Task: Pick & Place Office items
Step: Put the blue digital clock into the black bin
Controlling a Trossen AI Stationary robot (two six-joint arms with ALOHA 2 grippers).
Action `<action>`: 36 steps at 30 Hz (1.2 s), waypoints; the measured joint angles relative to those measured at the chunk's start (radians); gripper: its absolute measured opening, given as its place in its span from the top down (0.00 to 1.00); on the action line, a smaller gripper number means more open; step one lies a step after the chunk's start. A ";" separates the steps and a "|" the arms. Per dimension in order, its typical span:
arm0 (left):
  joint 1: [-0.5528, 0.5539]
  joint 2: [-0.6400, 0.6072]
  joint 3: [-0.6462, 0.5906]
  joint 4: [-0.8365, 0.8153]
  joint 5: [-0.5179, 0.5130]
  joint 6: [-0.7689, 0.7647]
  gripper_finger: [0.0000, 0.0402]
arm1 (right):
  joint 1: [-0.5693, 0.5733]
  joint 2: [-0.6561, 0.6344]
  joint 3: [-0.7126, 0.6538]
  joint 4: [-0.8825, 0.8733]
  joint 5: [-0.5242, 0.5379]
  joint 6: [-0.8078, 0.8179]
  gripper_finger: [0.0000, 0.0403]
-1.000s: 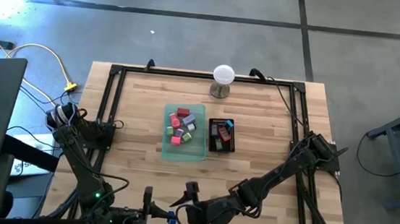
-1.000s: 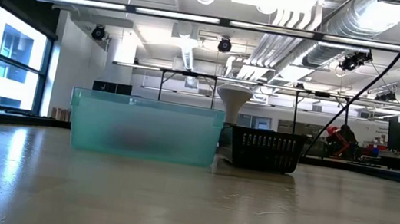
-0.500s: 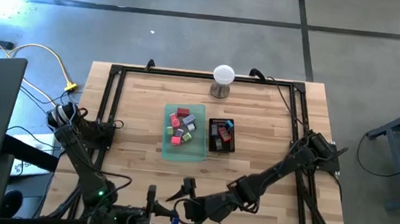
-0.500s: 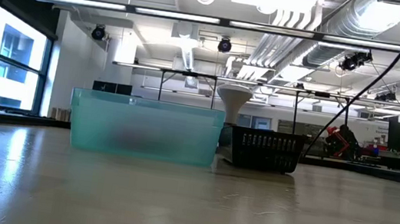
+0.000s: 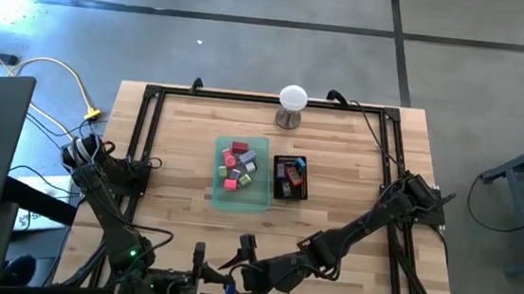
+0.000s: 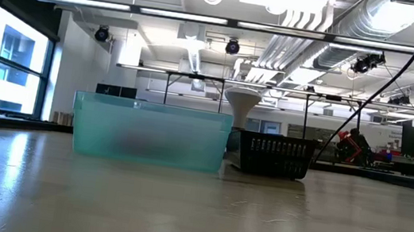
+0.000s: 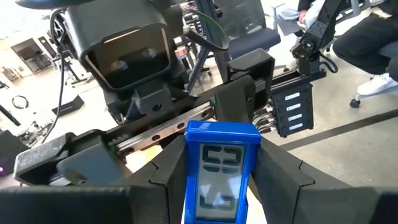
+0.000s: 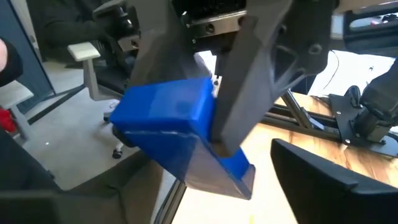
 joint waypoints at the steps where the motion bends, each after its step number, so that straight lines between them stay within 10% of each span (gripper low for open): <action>1: 0.001 0.000 0.000 0.000 -0.001 0.000 0.66 | 0.000 0.000 0.000 0.000 0.000 0.000 0.31; 10: 0.011 0.000 0.000 0.011 -0.003 -0.028 0.66 | 0.003 0.000 0.000 -0.010 0.002 -0.051 0.59; 36: 0.012 0.000 -0.001 -0.011 0.002 -0.034 0.49 | 0.014 0.000 0.000 -0.037 0.015 -0.052 0.62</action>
